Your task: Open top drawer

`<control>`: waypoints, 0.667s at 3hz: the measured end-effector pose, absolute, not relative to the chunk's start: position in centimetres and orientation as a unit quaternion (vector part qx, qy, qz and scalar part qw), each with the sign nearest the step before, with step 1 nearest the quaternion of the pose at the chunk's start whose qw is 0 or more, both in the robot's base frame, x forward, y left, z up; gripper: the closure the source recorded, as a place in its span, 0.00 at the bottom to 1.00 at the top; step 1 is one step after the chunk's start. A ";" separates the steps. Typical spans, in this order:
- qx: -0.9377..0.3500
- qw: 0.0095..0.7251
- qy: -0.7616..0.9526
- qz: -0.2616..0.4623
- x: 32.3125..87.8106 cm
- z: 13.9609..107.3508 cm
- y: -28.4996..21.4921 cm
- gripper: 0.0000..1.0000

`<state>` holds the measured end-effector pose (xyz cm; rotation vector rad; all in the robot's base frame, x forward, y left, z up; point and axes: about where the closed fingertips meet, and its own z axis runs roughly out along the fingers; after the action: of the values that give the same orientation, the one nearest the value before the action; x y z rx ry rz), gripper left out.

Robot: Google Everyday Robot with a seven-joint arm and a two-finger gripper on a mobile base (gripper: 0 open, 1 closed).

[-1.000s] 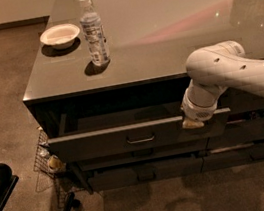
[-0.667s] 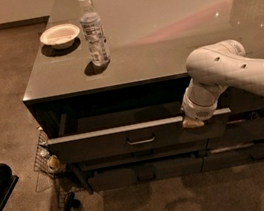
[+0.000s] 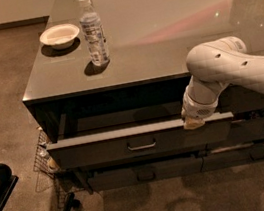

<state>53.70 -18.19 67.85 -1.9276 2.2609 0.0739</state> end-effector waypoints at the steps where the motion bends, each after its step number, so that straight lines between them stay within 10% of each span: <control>1: -0.646 0.085 0.758 0.025 53.7 67.9 -18.2 0.81; 2: -0.646 0.084 0.758 0.025 53.7 67.8 -18.2 0.59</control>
Offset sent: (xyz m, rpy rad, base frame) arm 0.0000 0.0000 0.0002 0.0000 0.0000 0.0000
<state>53.67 -18.18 67.81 -1.9288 2.2613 0.0750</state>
